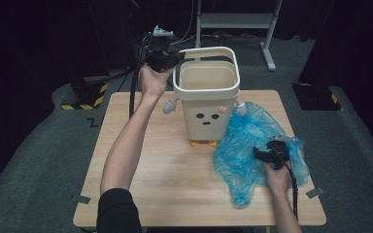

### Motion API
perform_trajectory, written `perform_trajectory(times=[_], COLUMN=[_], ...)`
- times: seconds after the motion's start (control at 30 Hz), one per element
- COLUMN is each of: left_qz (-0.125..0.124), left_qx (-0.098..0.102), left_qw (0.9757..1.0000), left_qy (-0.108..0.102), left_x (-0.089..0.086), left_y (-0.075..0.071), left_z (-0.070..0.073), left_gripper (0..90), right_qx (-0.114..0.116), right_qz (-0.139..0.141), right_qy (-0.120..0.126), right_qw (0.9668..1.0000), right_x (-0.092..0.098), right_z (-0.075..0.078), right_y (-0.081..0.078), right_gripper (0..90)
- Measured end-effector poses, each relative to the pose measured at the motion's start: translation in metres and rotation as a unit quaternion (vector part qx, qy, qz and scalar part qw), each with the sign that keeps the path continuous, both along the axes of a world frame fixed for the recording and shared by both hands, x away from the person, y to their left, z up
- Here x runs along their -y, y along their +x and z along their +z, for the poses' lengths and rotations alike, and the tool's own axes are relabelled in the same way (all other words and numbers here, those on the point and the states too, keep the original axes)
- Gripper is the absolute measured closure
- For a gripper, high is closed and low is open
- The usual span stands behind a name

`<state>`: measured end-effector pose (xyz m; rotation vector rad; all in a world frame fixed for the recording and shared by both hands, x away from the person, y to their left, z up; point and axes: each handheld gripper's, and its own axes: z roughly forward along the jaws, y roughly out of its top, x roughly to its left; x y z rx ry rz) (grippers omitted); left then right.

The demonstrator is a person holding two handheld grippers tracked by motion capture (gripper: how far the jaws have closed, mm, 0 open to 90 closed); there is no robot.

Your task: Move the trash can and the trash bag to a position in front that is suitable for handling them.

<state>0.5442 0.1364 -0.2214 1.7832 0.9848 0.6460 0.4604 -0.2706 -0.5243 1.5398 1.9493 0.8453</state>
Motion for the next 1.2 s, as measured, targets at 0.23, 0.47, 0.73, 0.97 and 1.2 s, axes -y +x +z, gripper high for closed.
perform_trajectory(times=[0.23, 0.47, 0.73, 0.97, 1.2], left_qz=[0.009, 0.016, 0.026, 0.031, 0.037], left_qx=[0.009, 0.015, 0.015, 0.015, 0.023], left_qw=[0.9999, 0.9997, 0.9995, 0.9994, 0.9990], left_qy=[0.007, 0.013, 0.003, -0.001, 0.000], left_x=[-0.010, -0.021, -0.037, -0.047, -0.057], left_y=[-0.013, -0.027, -0.035, -0.042, -0.055], left_z=[0.004, 0.006, 0.004, 0.003, 0.007], left_gripper=[77.1, 77.1, 77.1, 77.1, 77.1], right_qx=[0.001, 0.000, 0.000, 0.000, 0.000], right_qz=[0.000, 0.000, 0.000, 0.002, 0.003], right_qy=[0.000, -0.001, -0.001, -0.001, -0.001], right_qw=[1.0000, 1.0000, 1.0000, 1.0000, 1.0000], right_x=[0.000, 0.000, 0.000, 0.000, 0.000], right_z=[0.000, 0.000, 0.000, 0.000, 0.000], right_y=[0.000, 0.000, 0.000, 0.000, 0.000], right_gripper=[18.7, 18.7, 18.7, 18.8, 18.8])
